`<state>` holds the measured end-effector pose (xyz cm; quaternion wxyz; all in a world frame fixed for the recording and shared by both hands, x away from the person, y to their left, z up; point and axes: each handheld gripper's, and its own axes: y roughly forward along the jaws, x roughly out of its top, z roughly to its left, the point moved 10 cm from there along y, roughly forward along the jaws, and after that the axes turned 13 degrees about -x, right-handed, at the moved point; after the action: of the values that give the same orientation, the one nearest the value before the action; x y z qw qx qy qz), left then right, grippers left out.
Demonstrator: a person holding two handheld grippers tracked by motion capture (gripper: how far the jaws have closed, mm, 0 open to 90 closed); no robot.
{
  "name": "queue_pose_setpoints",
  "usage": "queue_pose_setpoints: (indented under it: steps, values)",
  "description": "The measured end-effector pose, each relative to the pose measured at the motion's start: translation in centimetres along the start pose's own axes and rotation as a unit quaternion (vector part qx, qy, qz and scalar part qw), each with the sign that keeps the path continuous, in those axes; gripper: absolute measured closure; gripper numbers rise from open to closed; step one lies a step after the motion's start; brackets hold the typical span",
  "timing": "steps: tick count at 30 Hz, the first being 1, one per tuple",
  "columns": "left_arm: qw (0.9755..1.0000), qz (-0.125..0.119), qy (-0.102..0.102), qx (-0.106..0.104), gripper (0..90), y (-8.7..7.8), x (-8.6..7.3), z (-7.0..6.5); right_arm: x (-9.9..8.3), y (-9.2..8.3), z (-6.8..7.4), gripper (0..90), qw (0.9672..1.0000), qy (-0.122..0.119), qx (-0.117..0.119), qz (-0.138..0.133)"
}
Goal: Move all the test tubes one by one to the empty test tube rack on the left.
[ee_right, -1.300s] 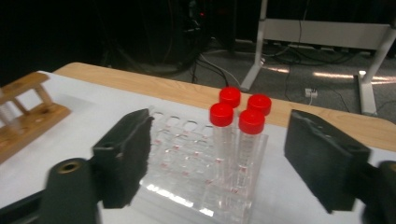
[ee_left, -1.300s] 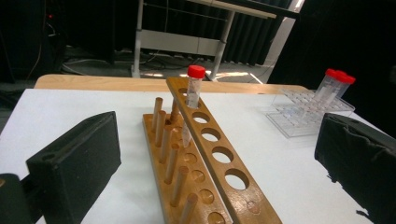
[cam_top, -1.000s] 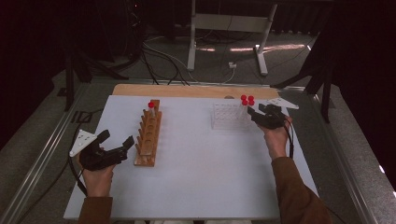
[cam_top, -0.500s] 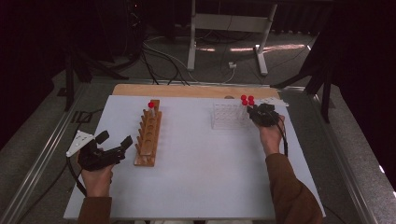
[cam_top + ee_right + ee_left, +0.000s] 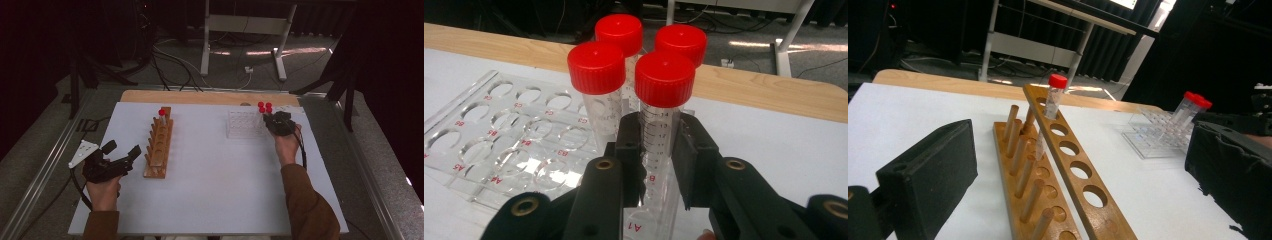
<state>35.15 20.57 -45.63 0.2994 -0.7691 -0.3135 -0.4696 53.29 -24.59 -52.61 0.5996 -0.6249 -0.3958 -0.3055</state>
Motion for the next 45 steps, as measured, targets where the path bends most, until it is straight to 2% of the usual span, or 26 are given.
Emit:
queue_pose_setpoints:
  steps: [16, 22, 25, 28, 33, 36, 38, 45]
  values:
    - [1.0000, 0.004, -0.004, -0.002, 1.1, 0.1, -0.2, 0.0, 2.0, -2.0, -0.5, 74.4, 0.9992, 0.011, 0.007, -0.038]
    - [1.0000, 0.004, -0.005, -0.001, 1.1, 0.1, -0.3, 0.1, 2.9, -3.2, -0.8, 74.4, 0.9984, 0.002, 0.007, -0.055]
    - [1.0000, 0.004, -0.005, 0.000, 1.1, 0.1, -0.3, 0.1, 3.6, -4.1, -1.1, 74.4, 0.9977, 0.009, 0.009, -0.067]
    - [1.0000, 0.004, -0.006, 0.000, 1.1, 0.2, -0.4, 0.1, 3.9, -4.9, -1.1, 74.4, 0.9971, 0.004, 0.015, -0.075]
    - [0.9999, 0.006, -0.008, 0.001, 1.1, 0.3, -0.6, 0.2, 4.2, -6.4, -0.4, 74.4, 0.9958, -0.005, 0.036, -0.084]
    - [1.0000, 0.007, -0.006, 0.001, 1.2, 0.3, -0.6, 0.1, 4.1, -7.6, 0.2, 74.4, 0.9942, -0.001, 0.059, -0.090]
    - [0.9999, 0.008, -0.006, 0.001, 1.1, 0.4, -0.7, 0.0, 3.9, -8.3, 0.7, 74.4, 0.9930, -0.007, 0.070, -0.095]
    - [0.9999, 0.013, -0.008, -0.003, 1.1, 0.6, -0.9, -0.3, 2.5, -10.3, 2.5, 74.2, 0.9895, -0.029, 0.105, -0.095]
